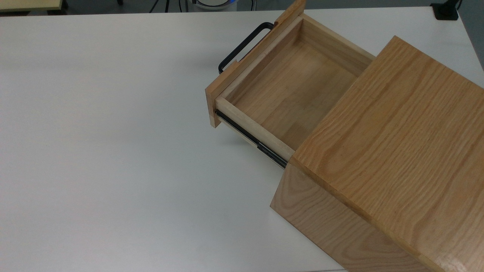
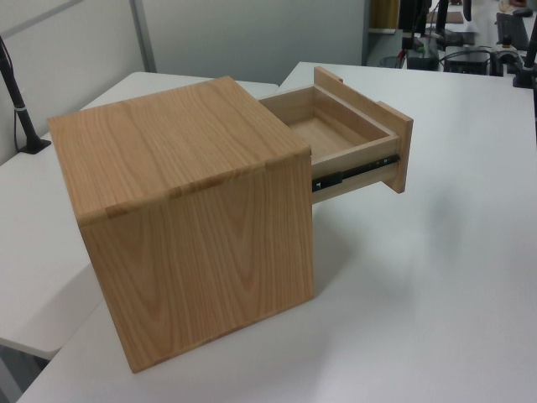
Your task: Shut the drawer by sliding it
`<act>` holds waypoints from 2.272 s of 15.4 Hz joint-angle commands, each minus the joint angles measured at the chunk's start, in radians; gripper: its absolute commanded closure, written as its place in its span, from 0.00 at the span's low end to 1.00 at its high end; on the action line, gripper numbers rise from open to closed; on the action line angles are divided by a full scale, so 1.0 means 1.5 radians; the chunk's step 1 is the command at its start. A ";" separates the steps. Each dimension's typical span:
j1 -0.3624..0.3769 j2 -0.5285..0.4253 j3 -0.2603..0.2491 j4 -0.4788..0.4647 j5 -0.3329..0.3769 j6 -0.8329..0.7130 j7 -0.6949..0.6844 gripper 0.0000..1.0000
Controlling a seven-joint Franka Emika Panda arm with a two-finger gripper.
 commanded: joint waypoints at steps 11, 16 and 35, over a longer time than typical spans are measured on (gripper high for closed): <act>-0.012 0.001 0.005 0.012 0.003 -0.026 -0.014 0.00; -0.010 0.001 0.006 0.004 0.005 -0.031 -0.008 0.01; -0.012 0.001 0.004 -0.001 0.037 -0.014 0.072 0.00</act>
